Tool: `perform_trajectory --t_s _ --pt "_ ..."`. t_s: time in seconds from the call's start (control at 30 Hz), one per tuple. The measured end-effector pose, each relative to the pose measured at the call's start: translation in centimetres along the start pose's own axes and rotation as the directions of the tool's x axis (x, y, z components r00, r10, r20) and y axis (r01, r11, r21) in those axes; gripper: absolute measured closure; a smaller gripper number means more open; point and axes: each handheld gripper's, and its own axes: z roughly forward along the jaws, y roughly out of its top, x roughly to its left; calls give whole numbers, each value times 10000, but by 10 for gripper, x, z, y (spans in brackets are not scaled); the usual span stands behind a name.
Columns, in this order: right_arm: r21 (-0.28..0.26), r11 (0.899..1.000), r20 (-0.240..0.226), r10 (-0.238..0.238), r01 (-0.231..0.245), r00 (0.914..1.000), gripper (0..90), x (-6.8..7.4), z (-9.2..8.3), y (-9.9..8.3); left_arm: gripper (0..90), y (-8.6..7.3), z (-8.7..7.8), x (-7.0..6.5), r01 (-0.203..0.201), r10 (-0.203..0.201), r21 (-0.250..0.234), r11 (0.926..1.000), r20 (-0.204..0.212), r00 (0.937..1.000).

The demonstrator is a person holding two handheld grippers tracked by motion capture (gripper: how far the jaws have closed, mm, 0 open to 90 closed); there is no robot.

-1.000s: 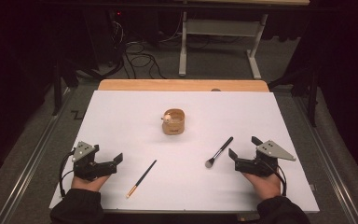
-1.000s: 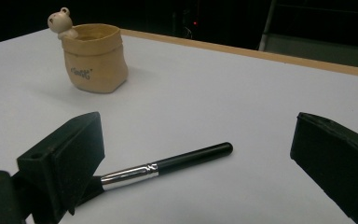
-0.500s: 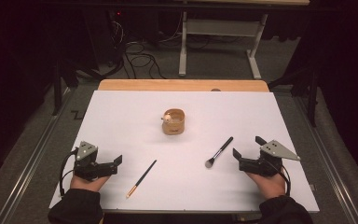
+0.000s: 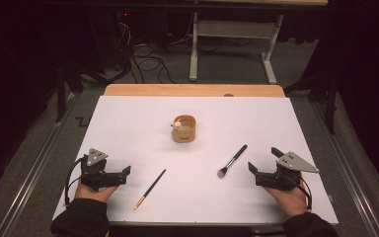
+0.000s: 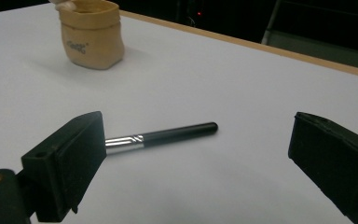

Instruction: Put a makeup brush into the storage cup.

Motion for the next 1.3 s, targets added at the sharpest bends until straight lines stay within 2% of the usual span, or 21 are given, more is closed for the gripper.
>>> perform_trajectory --t_s 0.1,0.17,0.23,0.3,0.33,0.37,0.43,0.47,0.57,0.77,0.8,0.83,0.9,0.97,1.0,1.03,1.13,1.17,1.23,1.27,1.3 --pt "-56 9993 205 377 -376 9991 54 -8 -6 -4 2 4 1 -2 -131 132 137 9998 -91 9999" --pt "-132 9978 210 649 -646 9977 54 -10 -9 -5 2 6 2 -1 -43 45 215 9998 -96 9999" --pt "-160 9973 169 714 -711 9973 54 -11 -11 -6 2 9 3 1 106 -104 282 9995 -81 9999" --pt "-147 9974 87 707 -706 9975 56 -10 -10 -6 2 10 3 2 248 -248 347 9991 -5 9997" --pt "-88 9976 43 689 -688 9976 56 -9 -10 -6 3 13 4 4 462 -472 508 9976 194 9987" --pt "-88 9976 43 689 -688 9976 56 -9 -10 -6 4 13 4 4 462 -472 508 9976 194 9987" --pt "-61 9987 -38 501 -502 9987 58 -6 -8 -6 4 17 7 5 420 -456 938 9947 372 9983" --pt "-61 9987 -38 501 -502 9987 58 -6 -8 -6 4 17 7 5 420 -456 938 9947 372 9983" --pt "-111 9987 -108 487 -488 9988 62 -4 -7 -5 5 25 8 6 373 -446 1349 9902 516 9977" --pt "-218 9988 -242 431 -436 9988 64 -1 -7 -3 6 30 4 5 179 -294 1745 9845 635 9975" --pt "-241 9987 -291 432 -439 9986 67 0 -7 -2 6 32 2 5 -35 -79 1920 9814 585 9983" --pt "-241 9987 -291 432 -439 9986 67 0 -7 -2 6 32 2 5 -35 -79 1920 9814 585 9983" --pt "-225 9988 -334 425 -433 9985 68 1 -6 -2 7 34 0 5 -184 56 2140 9767 603 9982" --pt "-207 9989 -358 404 -412 9985 69 2 -6 -2 7 35 -2 5 -206 46 2394 9707 674 9977" --pt "-179 9990 -380 392 -399 9985 69 2 -5 -2 7 34 -2 6 -156 -65 2673 9635 818 9966" --pt "-183 9991 -388 378 -386 9985 70 2 -5 -2 11 34 -1 6 -127 -127 2795 9601 892 9959" --pt "-196 9990 -413 391 -399 9984 70 3 -5 -1 15 33 0 6 -193 -88 2962 9549 932 9956" --pt "-235 9988 -440 411 -422 9982 70 3 -5 0 15 34 1 6 -172 -126 3115 9501 932 9956" --pt "-278 9986 -445 432 -445 9981 70 4 -5 1 15 35 1 6 -209 -93 3164 9484 936 9956" --pt "-286 9989 -480 370 -384 9982 70 5 -5 1 16 37 3 6 -497 205 3089 9498 973 9950" --pt "-267 9990 -500 331 -345 9982 70 5 -4 2 26 38 4 5 -598 307 3091 9492 982 9947"
